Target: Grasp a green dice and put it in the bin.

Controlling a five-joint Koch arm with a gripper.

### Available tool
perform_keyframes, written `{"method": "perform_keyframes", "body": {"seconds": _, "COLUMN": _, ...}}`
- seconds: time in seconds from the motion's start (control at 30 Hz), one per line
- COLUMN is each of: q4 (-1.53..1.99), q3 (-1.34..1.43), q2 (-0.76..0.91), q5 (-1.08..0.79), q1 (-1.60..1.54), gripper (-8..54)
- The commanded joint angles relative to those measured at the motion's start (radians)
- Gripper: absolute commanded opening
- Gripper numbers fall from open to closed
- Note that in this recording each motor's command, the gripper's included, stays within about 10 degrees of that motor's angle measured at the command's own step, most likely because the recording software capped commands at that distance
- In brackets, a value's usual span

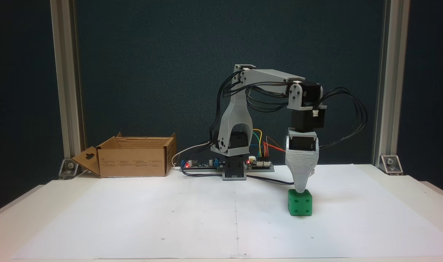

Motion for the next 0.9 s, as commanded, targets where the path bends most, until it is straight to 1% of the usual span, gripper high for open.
{"method": "perform_keyframes", "body": {"seconds": 0.0, "q4": -0.017, "q3": -0.014, "q2": -0.008, "q5": 0.078, "q1": 0.000, "gripper": 42.3}}
{"method": "perform_keyframes", "body": {"seconds": 0.6, "q4": -0.092, "q3": 0.034, "q2": -0.083, "q5": 0.078, "q1": 0.002, "gripper": 42.2}}
{"method": "perform_keyframes", "body": {"seconds": 0.87, "q4": -0.110, "q3": 0.043, "q2": -0.115, "q5": 0.077, "q1": 0.031, "gripper": 41.0}}
